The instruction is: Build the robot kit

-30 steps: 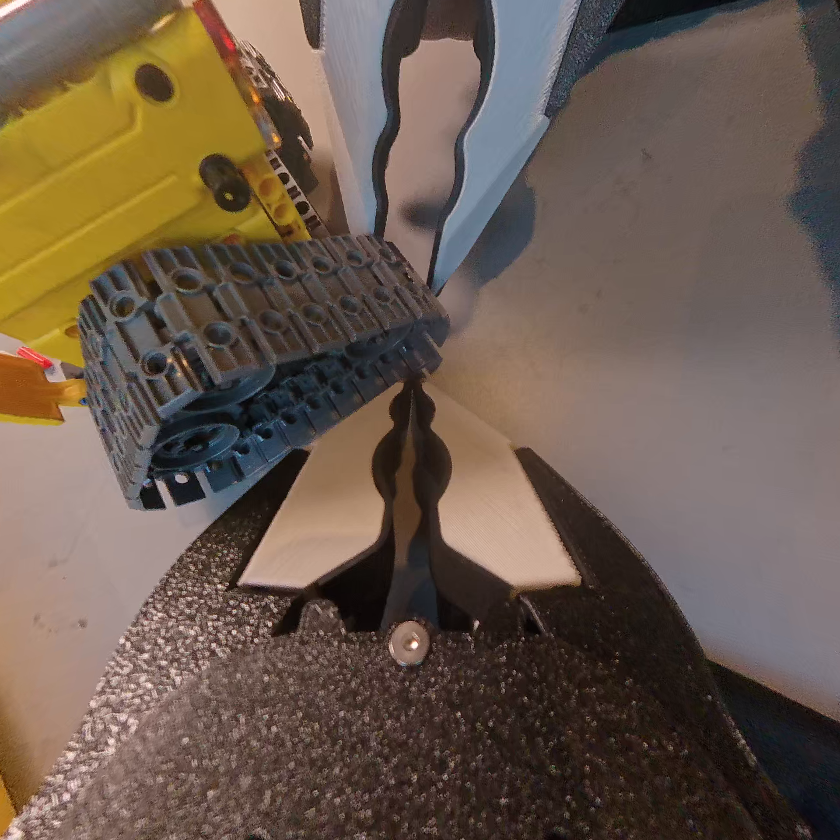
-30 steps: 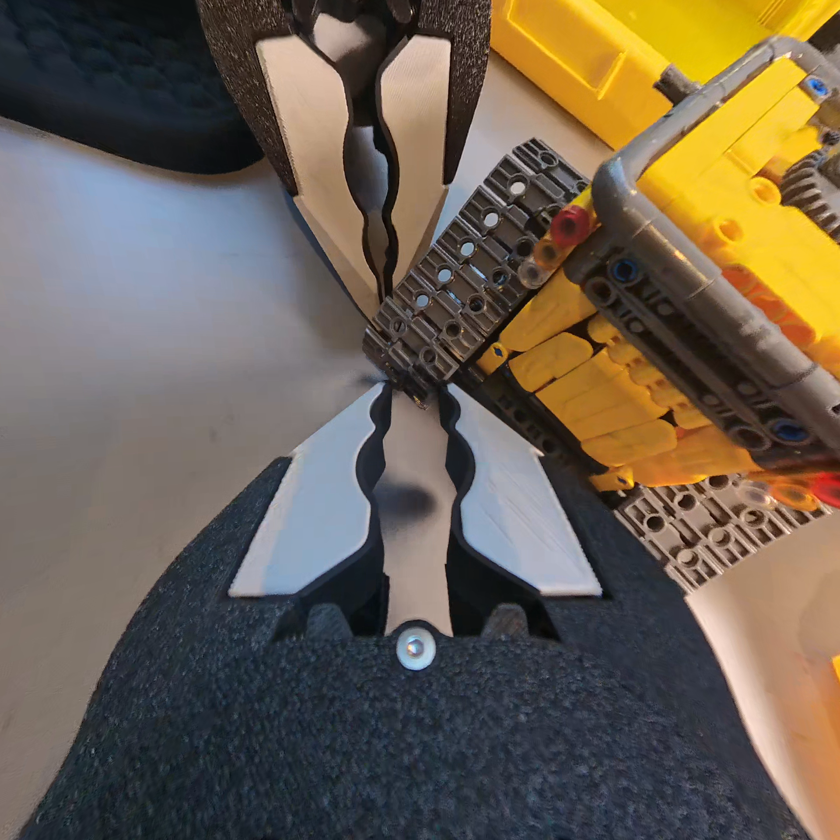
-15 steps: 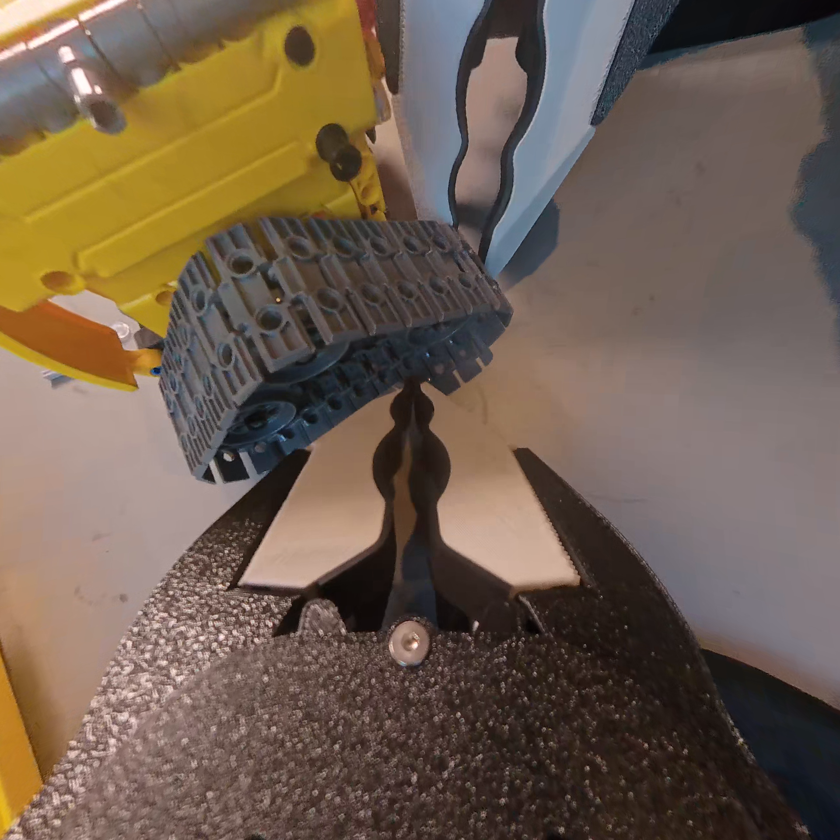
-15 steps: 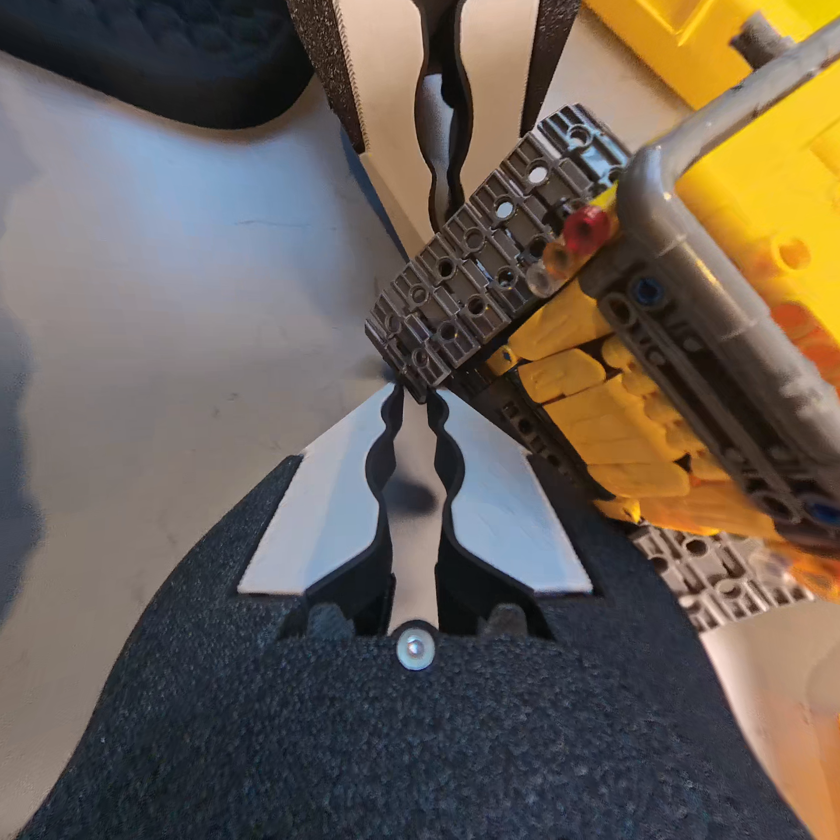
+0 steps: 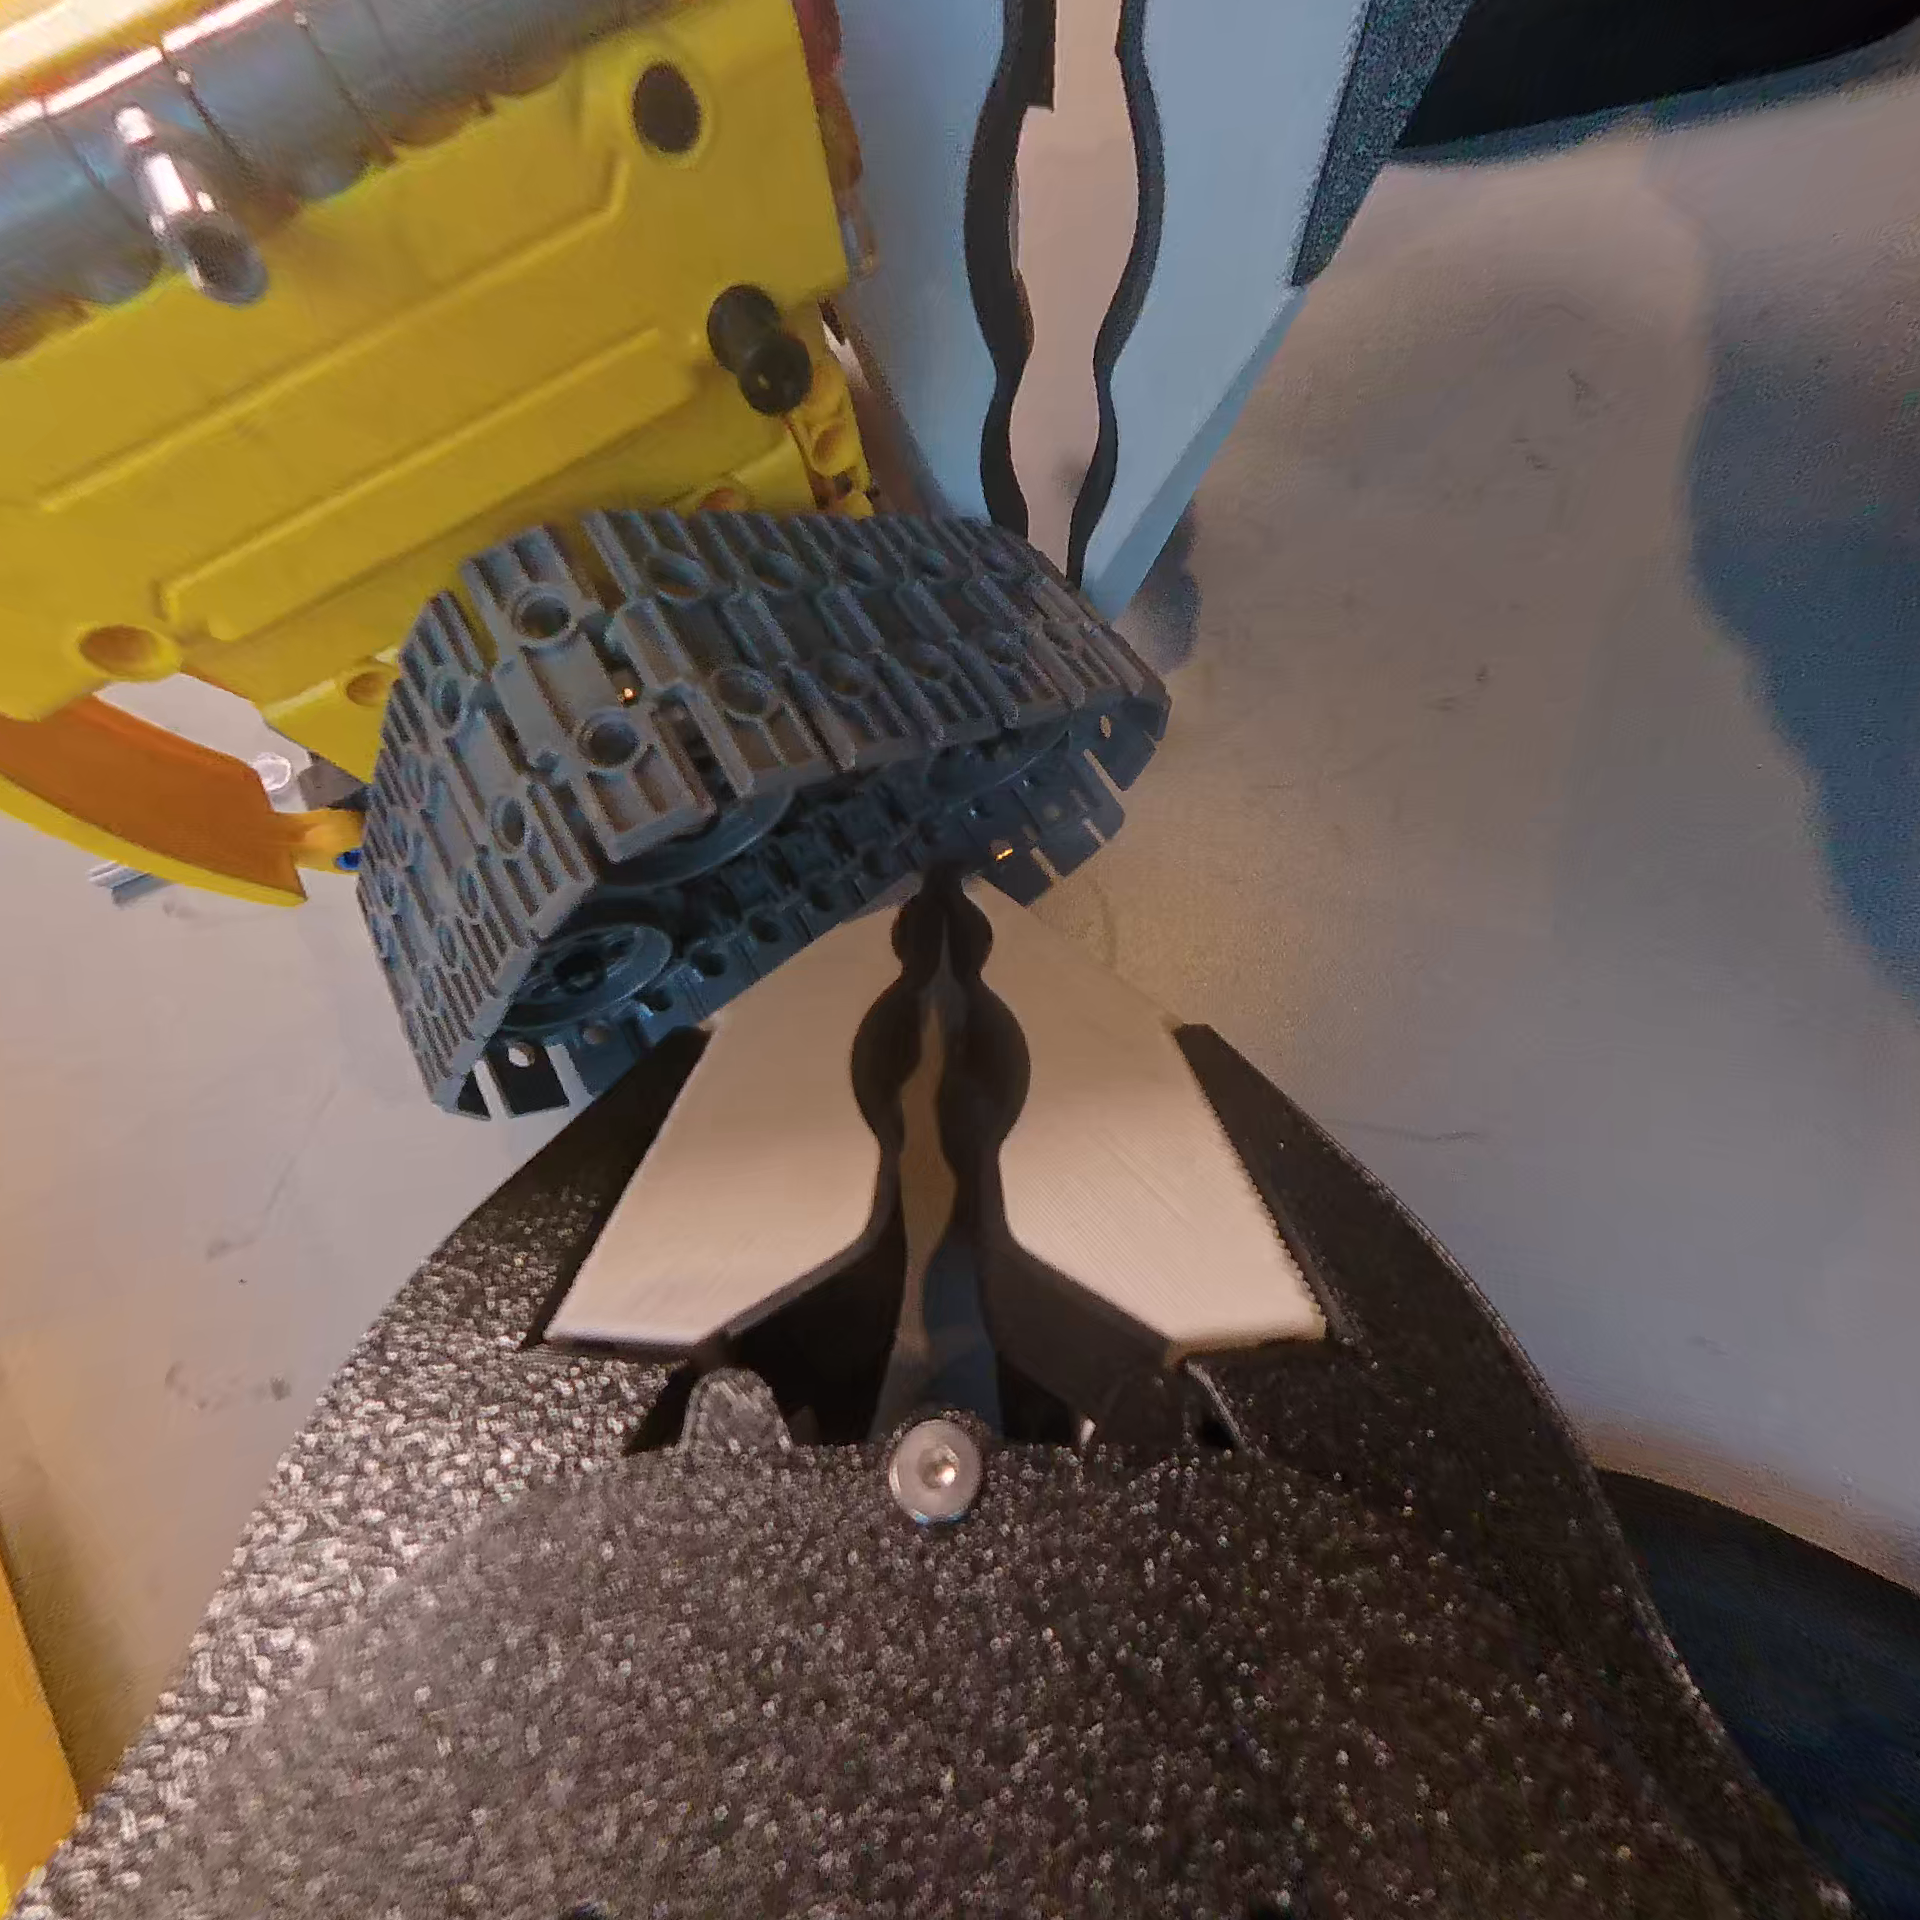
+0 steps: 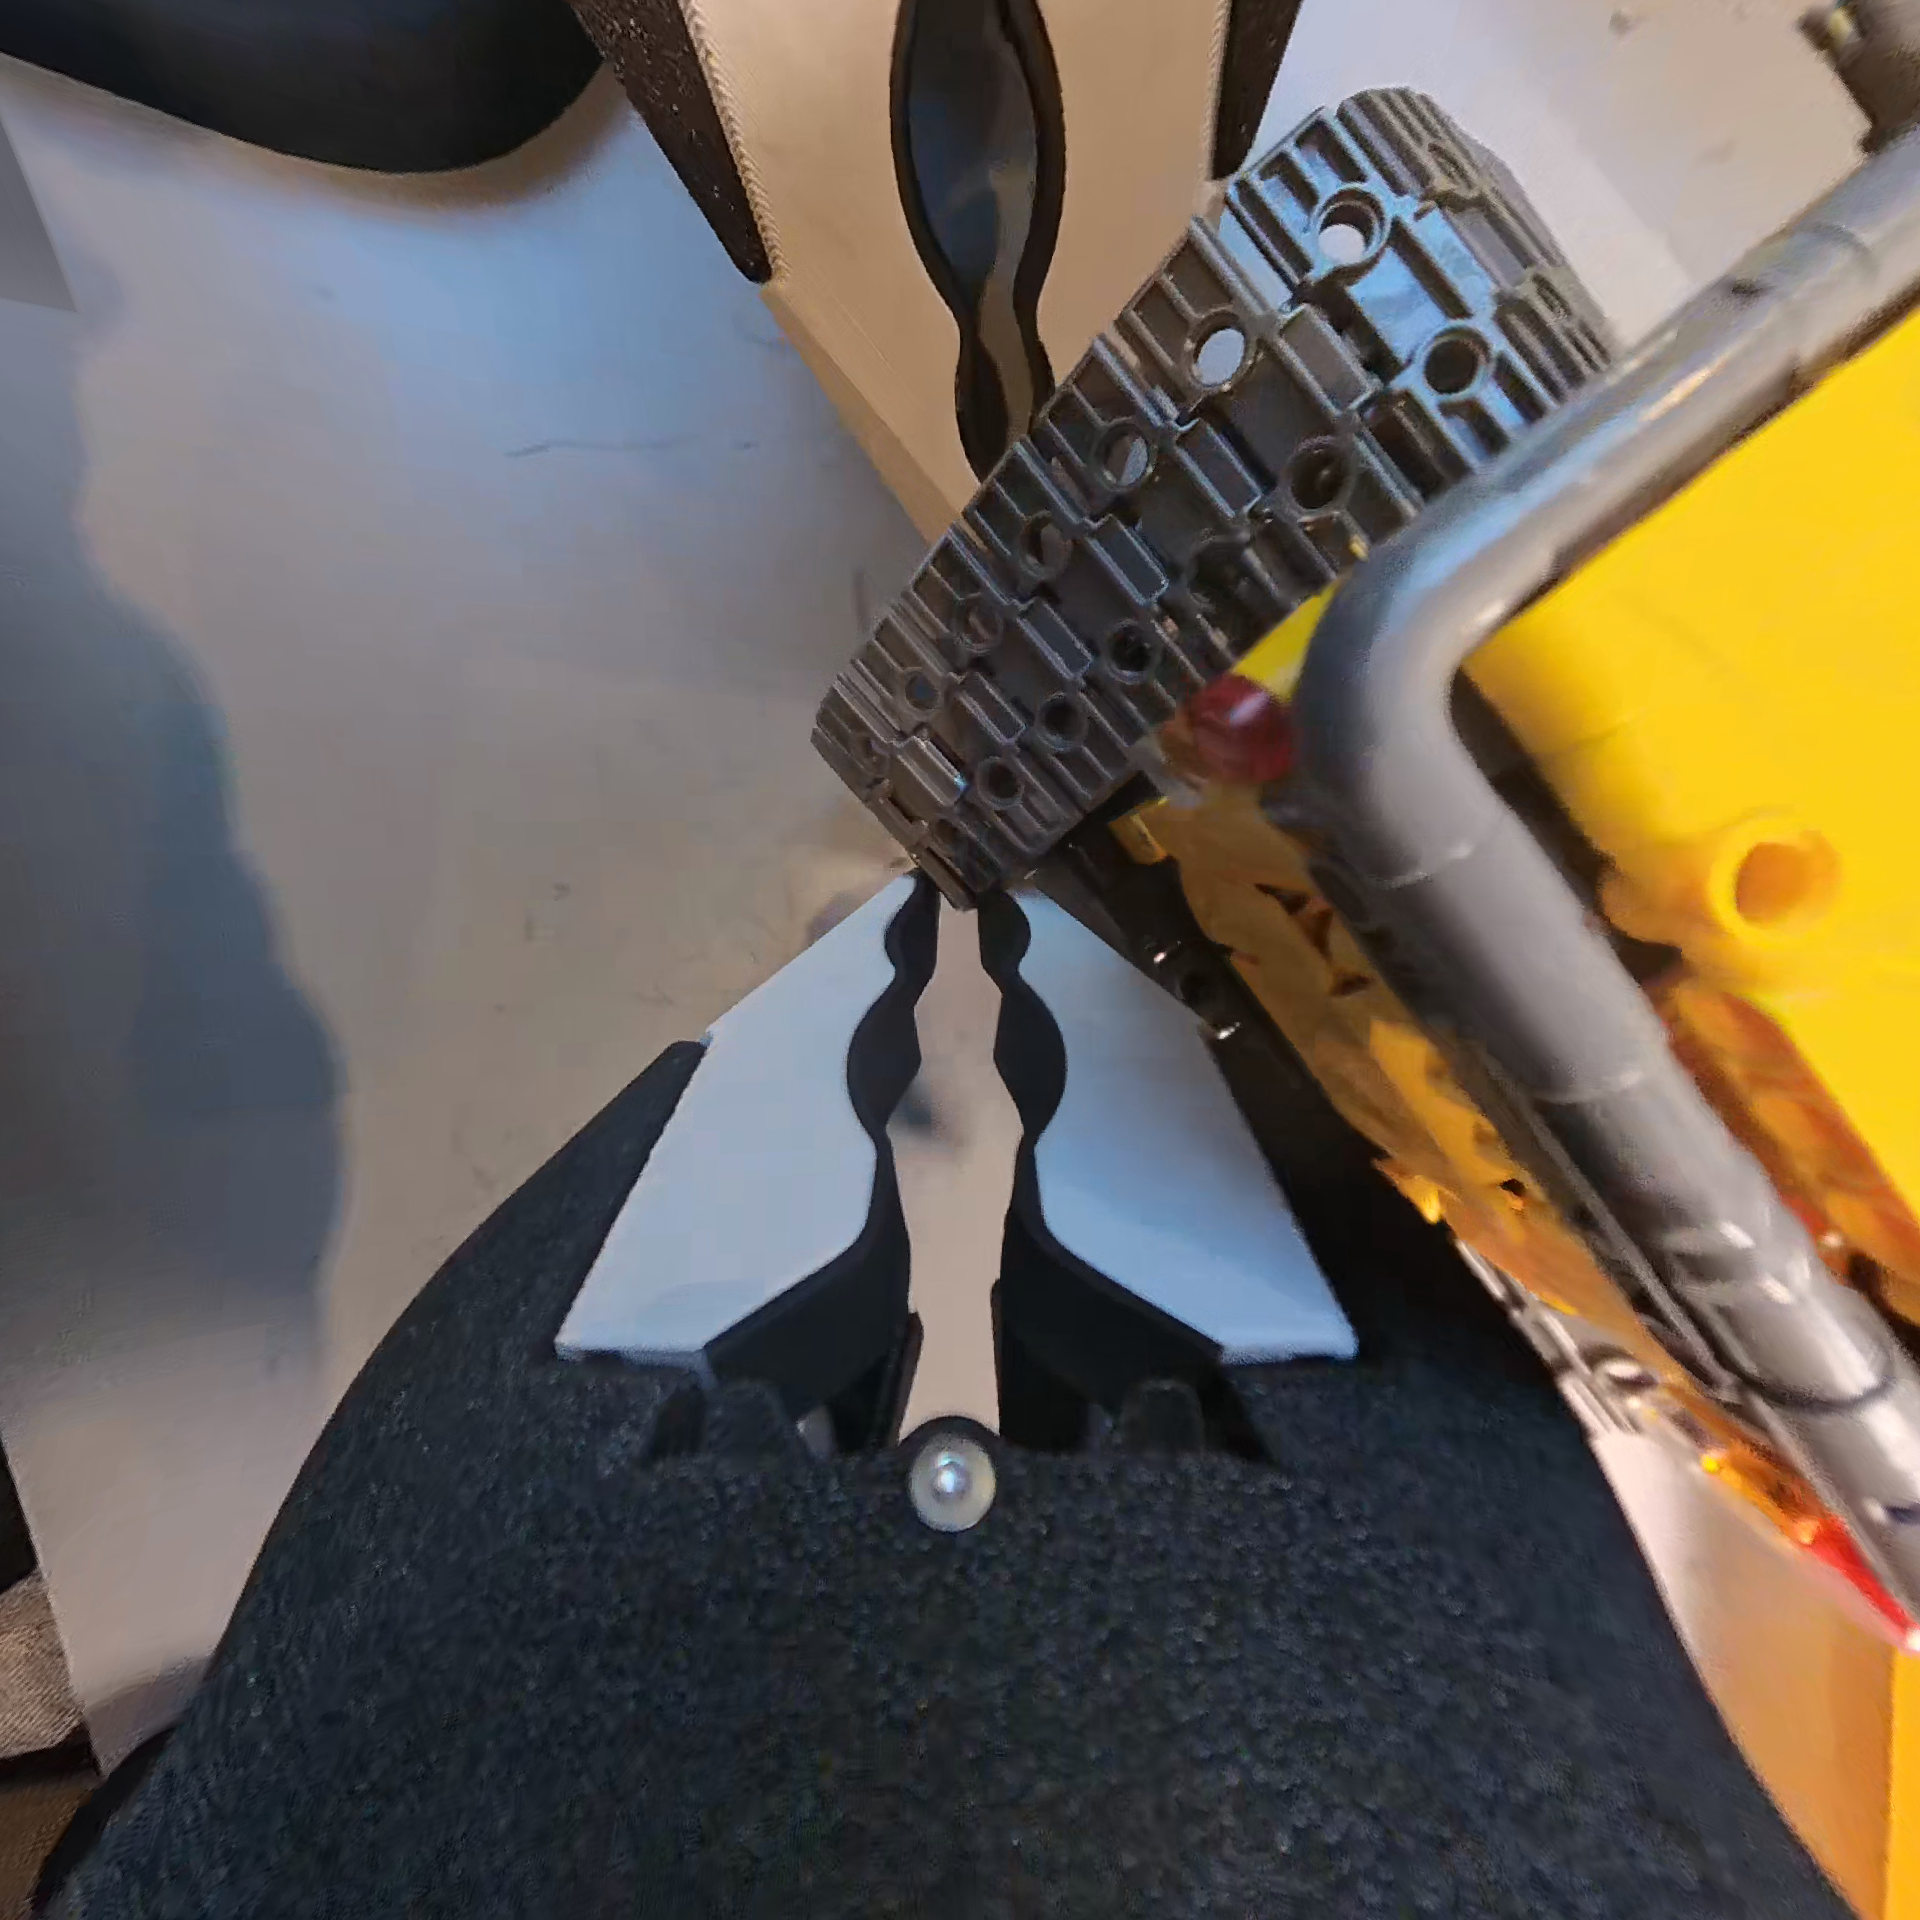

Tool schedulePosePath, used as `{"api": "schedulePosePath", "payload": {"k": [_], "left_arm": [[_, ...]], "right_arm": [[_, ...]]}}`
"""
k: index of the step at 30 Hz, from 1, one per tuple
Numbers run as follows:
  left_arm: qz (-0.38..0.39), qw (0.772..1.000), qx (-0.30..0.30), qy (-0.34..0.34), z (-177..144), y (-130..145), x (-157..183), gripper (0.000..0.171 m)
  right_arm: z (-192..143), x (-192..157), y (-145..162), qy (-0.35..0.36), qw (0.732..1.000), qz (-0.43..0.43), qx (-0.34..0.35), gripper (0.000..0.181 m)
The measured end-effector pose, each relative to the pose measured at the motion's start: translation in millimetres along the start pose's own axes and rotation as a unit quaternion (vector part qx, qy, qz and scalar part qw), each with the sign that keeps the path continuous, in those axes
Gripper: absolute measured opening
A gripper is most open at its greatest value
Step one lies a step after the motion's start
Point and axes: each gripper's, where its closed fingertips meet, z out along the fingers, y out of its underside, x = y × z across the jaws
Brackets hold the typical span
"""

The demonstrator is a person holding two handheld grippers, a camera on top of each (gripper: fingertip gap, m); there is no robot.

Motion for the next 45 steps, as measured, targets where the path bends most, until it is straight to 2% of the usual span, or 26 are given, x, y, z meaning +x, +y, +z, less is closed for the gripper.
{"api": "schedulePosePath", "payload": {"k": [6, 7, 9, 12, 17, 19, 23, 28, 30, 32, 34, 39, 45], "left_arm": [[0.007, 1.0, 0.0, -0.003, 1, -1, 2, 0.0], [0.01, 1.0, -0.001, -0.003, 2, -1, 3, 0.0], [0.014, 0.999, 0.003, 0.028, 5, -4, 16, 0.0], [0.028, 0.999, 0.003, 0.021, 11, -10, 25, 0.0], [0.013, 0.999, 0.003, 0.035, 9, -10, 27, 0.0], [0.016, 0.999, 0.003, 0.032, 10, -10, 28, 0.0], [0.01, 1.0, 0.003, 0.028, 10, -11, 29, 0.0], [0.032, 0.999, -0.005, 0.001, 11, -12, 31, 0.006], [0.031, 1.0, -0.006, 0.0, 11, -12, 31, 0.007], [0.026, 1.0, -0.002, -0.009, 7, -14, 27, 0.009], [0.016, 1.0, 0.012, -0.011, 0, -18, 24, 0.008], [0.038, 0.999, -0.017, -0.028, 8, -7, 19, 0.009], [0.023, 0.999, -0.01, -0.032, 8, -7, 17, 0.006]], "right_arm": [[-2, 8, 7, 0.053, 0.998, 0.004, -0.037, 0.007], [-3, 15, 11, 0.069, 0.996, 0.002, -0.055, 0.002], [-1, 20, 16, 0.077, 0.993, -0.018, -0.085, 0.0], [-1, 20, 16, 0.069, 0.994, -0.035, -0.083, 0.0], [-8, 18, 20, 0.055, 0.998, 0.01, -0.038, 0.002], [-20, 13, 21, 0.038, 0.998, 0.052, -0.005, 0.017], [-39, -2, 21, 0.036, 0.992, 0.109, 0.055, 0.032], [-32, -14, 8, 0.062, 0.986, 0.123, 0.097, 0.059], [-27, -10, -1, 0.078, 0.983, 0.122, 0.114, 0.062], [-23, -7, -4, 0.084, 0.982, 0.123, 0.114, 0.057], [-21, -8, -2, 0.079, 0.983, 0.12, 0.113, 0.041], [-15, -9, 3, 0.088, 0.983, 0.124, 0.1, 0.041], [-13, -9, 6, 0.089, 0.978, 0.151, 0.109, 0.04]]}}
